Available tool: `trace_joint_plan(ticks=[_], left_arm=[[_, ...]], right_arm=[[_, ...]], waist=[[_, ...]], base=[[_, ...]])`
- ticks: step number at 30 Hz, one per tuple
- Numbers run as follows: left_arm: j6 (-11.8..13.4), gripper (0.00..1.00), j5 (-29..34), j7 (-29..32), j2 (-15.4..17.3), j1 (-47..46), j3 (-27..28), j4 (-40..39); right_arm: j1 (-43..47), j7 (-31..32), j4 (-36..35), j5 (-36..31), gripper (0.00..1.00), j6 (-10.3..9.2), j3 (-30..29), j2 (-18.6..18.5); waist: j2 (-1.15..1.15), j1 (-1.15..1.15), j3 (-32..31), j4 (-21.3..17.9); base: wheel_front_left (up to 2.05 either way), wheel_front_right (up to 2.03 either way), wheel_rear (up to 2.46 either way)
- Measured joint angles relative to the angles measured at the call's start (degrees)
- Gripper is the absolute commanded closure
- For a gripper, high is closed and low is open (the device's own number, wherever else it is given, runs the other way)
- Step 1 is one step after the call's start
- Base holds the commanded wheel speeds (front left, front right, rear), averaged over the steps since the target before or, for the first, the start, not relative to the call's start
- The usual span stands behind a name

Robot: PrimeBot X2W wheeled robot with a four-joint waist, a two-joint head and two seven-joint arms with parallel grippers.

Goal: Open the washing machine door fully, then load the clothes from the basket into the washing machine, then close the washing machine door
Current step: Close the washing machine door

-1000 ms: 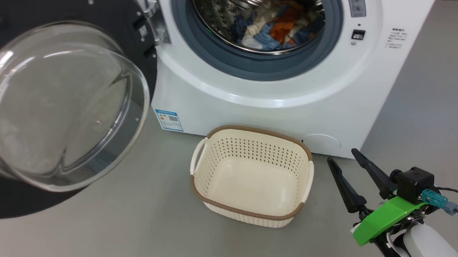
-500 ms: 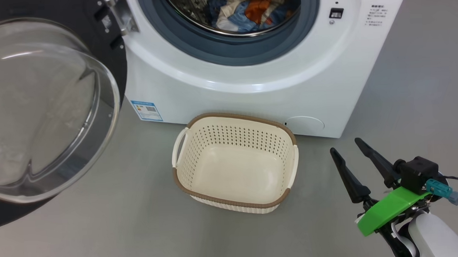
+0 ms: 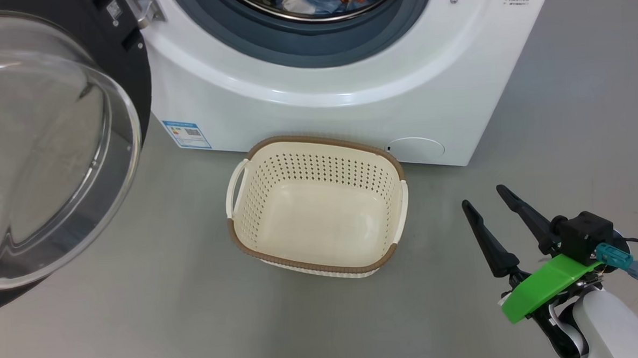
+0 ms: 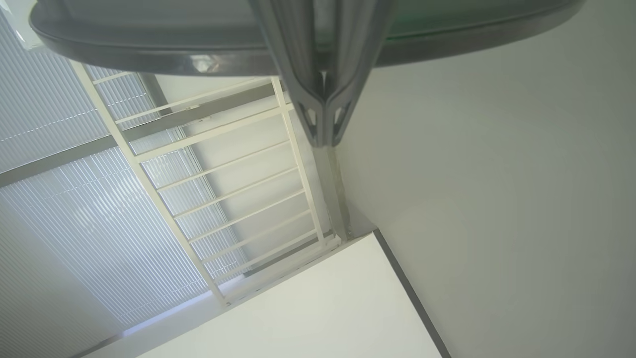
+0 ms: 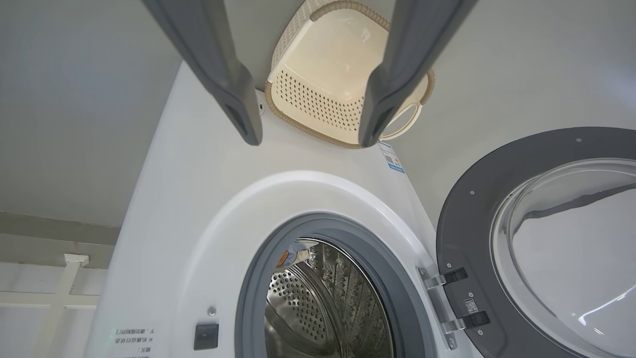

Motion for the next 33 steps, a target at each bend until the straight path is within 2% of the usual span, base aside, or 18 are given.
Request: trace_joint_plan(ticks=[8, 15, 25, 29, 33], left_arm=[[0.0, 1.0, -0.13, 1.41, 0.0, 0.0, -0.34, 0.93], [0.01, 1.0, -1.49, 13.35, 2.05, 1.32, -3.74, 1.34], [0.02, 1.0, -3.32, 26.86, 2.5, 5.59, -6.22, -2.78], [0.02, 1.0, -3.86, 31.25, 1.99, 7.57, -7.11, -5.04], [0.01, 1.0, -5.71, 36.84, -0.38, 8.6, -8.99, -7.64]], right_arm=[[-0.83, 0.0, 0.07, -0.15, 0.0, 0.0, 0.16, -0.34], [-0.85, 0.0, 0.53, -0.14, 0.0, 0.0, 0.75, -0.23], [-0.75, 0.0, 1.22, 0.36, 0.0, 0.0, 1.31, 0.85], [0.05, 0.0, 1.32, 0.37, 0.0, 0.0, 1.26, 1.6], [0.53, 0.0, 1.51, 0.86, 0.0, 0.0, 1.07, 2.03]], waist=[[0.0, 0.0, 0.27, -0.31], [0.0, 0.0, -1.03, 0.27], [0.0, 0.0, -3.65, 1.6], [0.0, 0.0, -4.71, 2.15], [0.0, 0.0, -5.49, 2.83]], base=[[0.0, 0.0, 0.0], [0.0, 0.0, 0.0], [0.0, 0.0, 0.0], [0.0, 0.0, 0.0], [0.0, 0.0, 0.0]])
